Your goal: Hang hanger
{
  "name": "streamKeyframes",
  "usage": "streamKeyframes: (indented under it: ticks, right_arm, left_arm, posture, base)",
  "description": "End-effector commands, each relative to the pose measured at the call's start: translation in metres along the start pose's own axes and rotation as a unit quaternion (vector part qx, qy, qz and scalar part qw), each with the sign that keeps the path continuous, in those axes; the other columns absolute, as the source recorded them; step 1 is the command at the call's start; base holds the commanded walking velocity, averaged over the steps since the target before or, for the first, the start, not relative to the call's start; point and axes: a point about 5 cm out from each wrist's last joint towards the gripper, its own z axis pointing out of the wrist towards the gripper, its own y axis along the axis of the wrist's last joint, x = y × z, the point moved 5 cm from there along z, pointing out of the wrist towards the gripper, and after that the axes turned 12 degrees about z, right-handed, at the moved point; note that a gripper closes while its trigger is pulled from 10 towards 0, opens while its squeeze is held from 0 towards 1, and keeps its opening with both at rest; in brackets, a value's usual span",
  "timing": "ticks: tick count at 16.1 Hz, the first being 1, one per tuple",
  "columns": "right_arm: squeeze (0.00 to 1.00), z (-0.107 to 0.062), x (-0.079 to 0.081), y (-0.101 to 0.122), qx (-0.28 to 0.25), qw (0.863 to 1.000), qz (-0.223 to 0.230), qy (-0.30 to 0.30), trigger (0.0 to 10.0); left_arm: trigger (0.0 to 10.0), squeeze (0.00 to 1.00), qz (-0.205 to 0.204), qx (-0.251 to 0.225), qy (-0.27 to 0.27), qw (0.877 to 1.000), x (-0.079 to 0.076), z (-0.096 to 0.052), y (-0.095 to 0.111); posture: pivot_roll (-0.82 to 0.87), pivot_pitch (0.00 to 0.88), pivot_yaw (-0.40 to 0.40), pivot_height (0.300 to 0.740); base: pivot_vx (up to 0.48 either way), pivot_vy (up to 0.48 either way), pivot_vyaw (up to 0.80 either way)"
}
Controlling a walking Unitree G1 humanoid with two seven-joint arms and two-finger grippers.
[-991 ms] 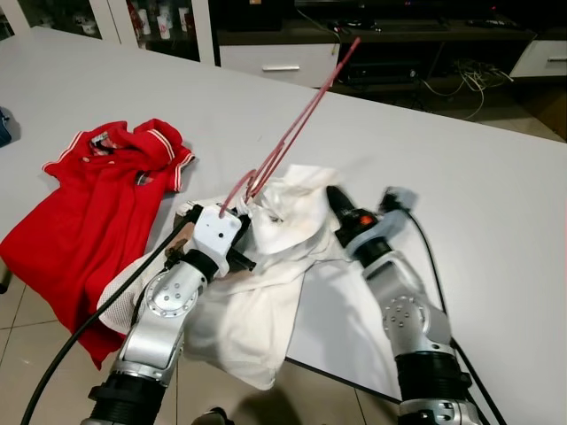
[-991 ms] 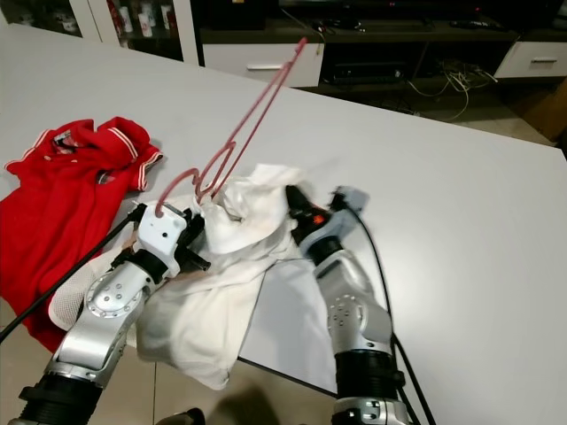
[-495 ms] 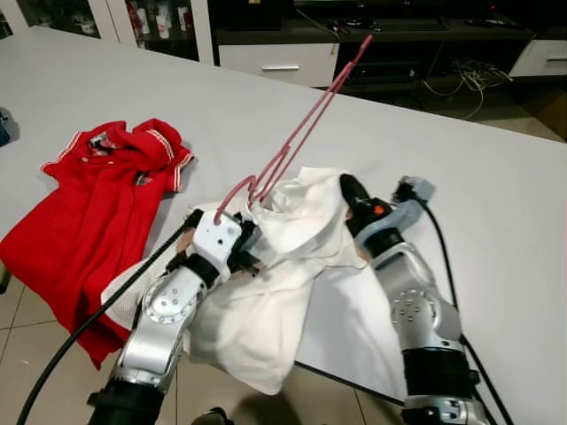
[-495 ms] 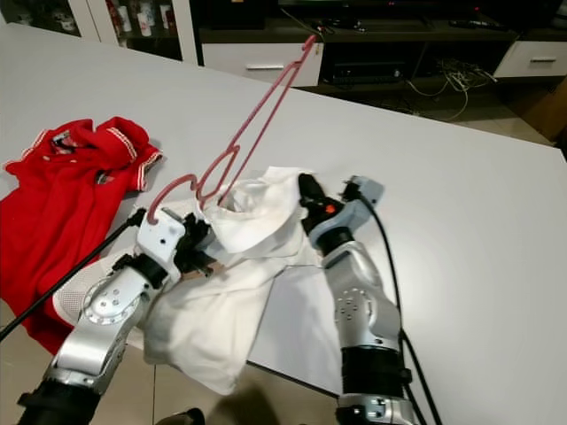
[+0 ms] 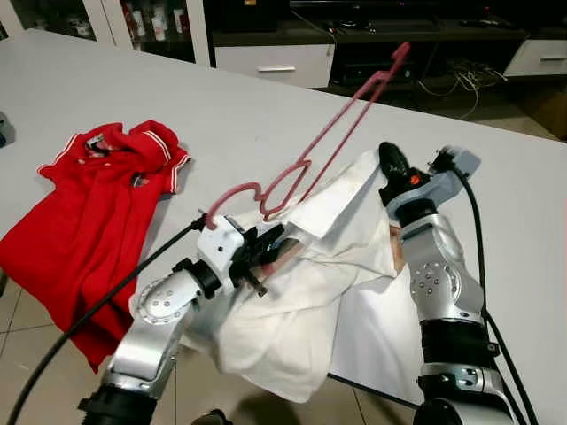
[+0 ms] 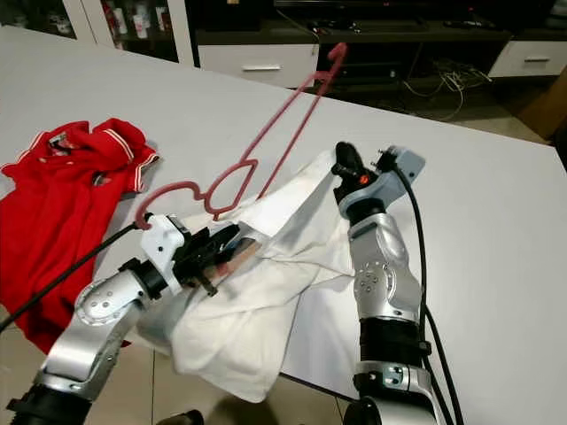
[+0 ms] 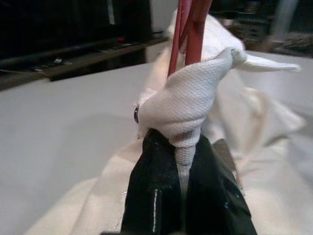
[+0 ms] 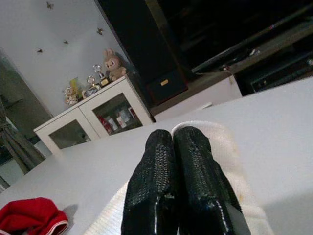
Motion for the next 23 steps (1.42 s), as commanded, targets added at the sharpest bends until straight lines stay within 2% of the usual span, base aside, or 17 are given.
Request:
streamKeyframes:
  ticks: [1, 3, 6, 9, 10, 11, 12, 13, 14, 15, 19, 20, 22, 23]
  right_arm:
    - [0.00, 0.001, -0.005, 0.015, -0.027, 1.000, -0.006, -0.010, 0.0]
    - [0.00, 0.004, -0.001, 0.024, -0.043, 0.999, -0.020, -0.002, 0.0]
    - [0.00, 0.006, 0.010, 0.039, -0.070, 0.997, -0.040, 0.019, 0.0]
    - [0.00, -0.001, 0.008, 0.020, -0.006, 0.997, -0.060, 0.038, 0.0]
    - [0.00, -0.009, -0.002, 0.005, 0.034, 0.997, -0.063, 0.025, 4.4]
    - [0.00, -0.017, -0.015, -0.007, 0.064, 0.995, -0.073, -0.001, 10.0]
    - [0.00, -0.023, -0.028, -0.013, 0.078, 0.994, -0.073, -0.031, 10.0]
    - [0.12, -0.031, -0.044, -0.014, 0.080, 0.991, -0.077, -0.073, 10.0]
    - [0.12, -0.032, -0.045, -0.014, 0.080, 0.991, -0.077, -0.075, 10.0]
    - [1.00, -0.034, -0.050, -0.013, 0.080, 0.990, -0.076, -0.088, 10.0]
    - [1.00, -0.037, -0.061, -0.009, 0.083, 0.986, -0.067, -0.125, 10.0]
    - [0.00, -0.035, -0.063, -0.012, 0.097, 0.984, -0.064, -0.137, 10.0]
    - [0.00, -0.032, -0.062, -0.015, 0.107, 0.982, -0.053, -0.145, 10.0]
    - [0.00, -0.030, -0.060, -0.019, 0.117, 0.981, -0.047, -0.145, 10.0]
  left_arm:
    - [0.0, 0.00, -0.033, 0.036, -0.026, 0.998, -0.014, -0.006, -0.019]
    - [0.0, 0.00, -0.053, 0.039, -0.050, 0.997, -0.021, -0.012, -0.020]
    - [0.0, 0.00, -0.072, 0.067, -0.053, 0.994, -0.022, -0.018, -0.027]
    - [0.0, 0.00, -0.062, 0.087, -0.062, 0.992, -0.022, -0.020, -0.032]
    - [0.0, 0.00, -0.056, 0.090, -0.064, 0.992, -0.022, -0.020, -0.033]
    - [0.0, 0.00, -0.054, 0.090, -0.059, 0.993, -0.020, -0.017, -0.032]
    - [0.0, 0.00, -0.050, 0.087, -0.050, 0.994, -0.017, -0.013, -0.031]
    - [0.0, 0.00, -0.038, 0.077, -0.037, 0.996, -0.014, -0.008, -0.027]
    - [0.0, 0.00, -0.037, 0.077, -0.036, 0.996, -0.014, -0.008, -0.026]
    - [0.0, 0.00, -0.032, 0.073, -0.032, 0.996, -0.013, -0.006, -0.025]
    - [0.0, 0.00, -0.018, 0.067, -0.028, 0.997, -0.015, -0.004, -0.023]
    - [0.0, 0.00, -0.010, 0.063, -0.024, 0.998, -0.018, -0.003, -0.021]
    - [0.0, 0.00, 0.012, 0.062, -0.015, 0.998, -0.019, -0.002, -0.020]
    - [0.2, 0.00, 0.024, 0.065, 0.008, 0.998, -0.014, 0.000, -0.020]
  posture:
    - [0.08, 0.080, -0.049, 0.740]
    - [0.08, 0.081, -0.047, 0.740]
    - [0.08, 0.085, -0.043, 0.740]
    - [0.08, 0.088, -0.038, 0.740]
    - [0.07, 0.090, -0.037, 0.740]
    - [0.07, 0.090, -0.037, 0.740]
    - [0.06, 0.089, -0.037, 0.740]
    - [0.06, 0.089, -0.041, 0.740]
    - [0.06, 0.089, -0.041, 0.740]
    - [0.06, 0.089, -0.045, 0.740]
    - [0.06, 0.094, -0.061, 0.740]
    - [0.06, 0.095, -0.067, 0.740]
    - [0.07, 0.104, -0.081, 0.740]
    - [0.07, 0.115, -0.091, 0.740]
  base:
    - [0.000, 0.000, 0.00]
    - [0.000, 0.000, 0.00]
    - [0.000, 0.000, 0.00]
    - [0.000, 0.000, 0.00]
    - [0.000, 0.000, 0.00]
    - [0.000, 0.000, 0.00]
    - [0.000, 0.000, 0.00]
    - [0.000, 0.000, 0.00]
    - [0.000, 0.000, 0.00]
    - [0.000, 0.000, 0.00]
    - [0.000, 0.000, 0.00]
    - [0.000, 0.000, 0.00]
    - [0.000, 0.000, 0.00]
    - [0.000, 0.000, 0.00]
